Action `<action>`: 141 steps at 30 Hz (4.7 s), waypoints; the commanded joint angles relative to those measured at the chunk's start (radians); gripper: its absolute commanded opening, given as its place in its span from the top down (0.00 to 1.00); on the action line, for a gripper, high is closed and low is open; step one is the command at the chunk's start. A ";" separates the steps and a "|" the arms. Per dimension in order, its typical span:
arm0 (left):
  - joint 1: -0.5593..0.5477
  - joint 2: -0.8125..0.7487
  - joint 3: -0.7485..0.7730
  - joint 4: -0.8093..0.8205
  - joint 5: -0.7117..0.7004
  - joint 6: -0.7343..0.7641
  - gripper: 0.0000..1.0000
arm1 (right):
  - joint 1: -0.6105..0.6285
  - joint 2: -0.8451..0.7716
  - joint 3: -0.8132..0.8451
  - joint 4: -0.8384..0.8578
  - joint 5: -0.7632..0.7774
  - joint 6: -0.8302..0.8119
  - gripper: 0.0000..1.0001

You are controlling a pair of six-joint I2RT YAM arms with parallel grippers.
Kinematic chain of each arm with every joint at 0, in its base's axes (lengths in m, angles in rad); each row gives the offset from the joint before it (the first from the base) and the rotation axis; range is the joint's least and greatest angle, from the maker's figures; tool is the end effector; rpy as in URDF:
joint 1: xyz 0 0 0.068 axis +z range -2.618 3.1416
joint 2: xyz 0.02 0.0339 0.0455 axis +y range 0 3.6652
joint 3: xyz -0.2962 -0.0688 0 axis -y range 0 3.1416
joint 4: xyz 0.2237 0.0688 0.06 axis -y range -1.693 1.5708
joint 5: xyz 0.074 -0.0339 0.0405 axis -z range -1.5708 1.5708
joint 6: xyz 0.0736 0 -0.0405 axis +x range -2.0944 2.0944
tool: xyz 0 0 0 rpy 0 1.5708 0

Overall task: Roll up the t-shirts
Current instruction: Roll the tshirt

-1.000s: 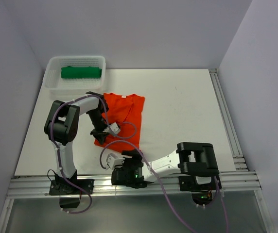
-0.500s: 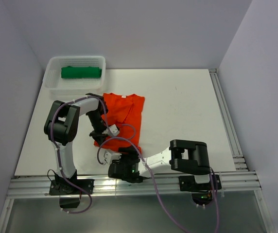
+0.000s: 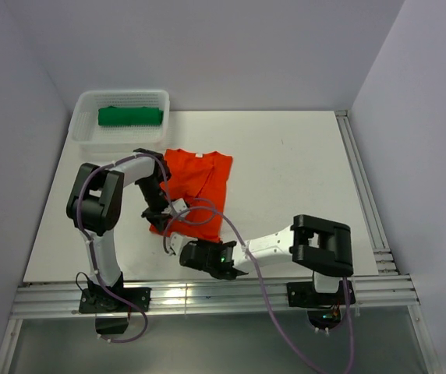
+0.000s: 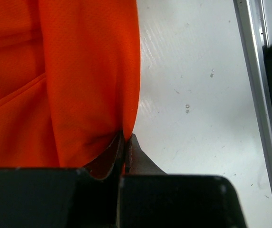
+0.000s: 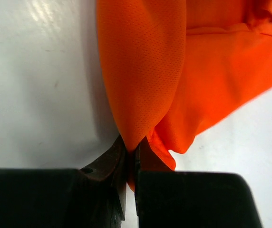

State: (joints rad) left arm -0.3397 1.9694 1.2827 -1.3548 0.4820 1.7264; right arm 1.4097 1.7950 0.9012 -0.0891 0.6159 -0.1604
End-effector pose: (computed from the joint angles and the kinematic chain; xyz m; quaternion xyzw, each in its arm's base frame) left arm 0.2553 -0.1264 0.1670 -0.7825 -0.5315 0.3232 0.0258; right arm 0.0976 0.3358 0.1539 -0.5826 0.7072 -0.0739 0.3936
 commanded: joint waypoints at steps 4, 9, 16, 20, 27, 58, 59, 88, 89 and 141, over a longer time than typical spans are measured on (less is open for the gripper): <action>0.022 -0.030 -0.011 -0.017 -0.008 0.013 1.00 | -0.104 -0.088 -0.002 -0.050 -0.439 0.068 1.00; 0.048 -0.035 0.006 -0.017 -0.008 0.012 1.00 | -0.187 -0.077 0.024 -0.086 -0.759 0.094 1.00; 0.105 -0.056 0.018 -0.017 -0.019 0.024 1.00 | -0.321 -0.056 0.042 -0.101 -1.095 0.101 1.00; 0.142 -0.057 0.035 -0.018 -0.040 0.025 1.00 | -0.359 -0.019 0.054 -0.118 -1.212 0.107 1.00; 0.143 -0.032 0.075 -0.018 -0.052 0.025 1.00 | -0.426 0.081 0.079 -0.110 -1.447 0.194 1.00; 0.188 -0.199 0.086 0.103 0.081 0.044 0.72 | -0.500 0.242 -0.119 0.466 -1.742 0.647 1.00; 0.191 -0.226 0.066 0.124 0.082 0.047 0.72 | -0.500 0.250 -0.130 0.512 -1.757 0.700 1.00; 0.255 -0.877 -0.620 0.632 0.178 0.284 0.45 | -0.683 0.529 -0.159 1.521 -1.865 1.533 1.00; 0.255 -0.877 -0.649 0.646 0.179 0.298 0.45 | -0.684 0.541 -0.157 1.587 -1.866 1.561 1.00; 0.062 -0.437 -0.396 0.356 -0.056 0.317 1.00 | -0.704 0.167 -0.004 0.228 -1.676 0.670 0.40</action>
State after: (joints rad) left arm -0.2657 1.4895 0.8108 -0.7979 0.4419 1.9888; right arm 0.7246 2.0396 0.8520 0.4469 -1.1584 0.7277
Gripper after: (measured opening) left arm 0.033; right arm 0.591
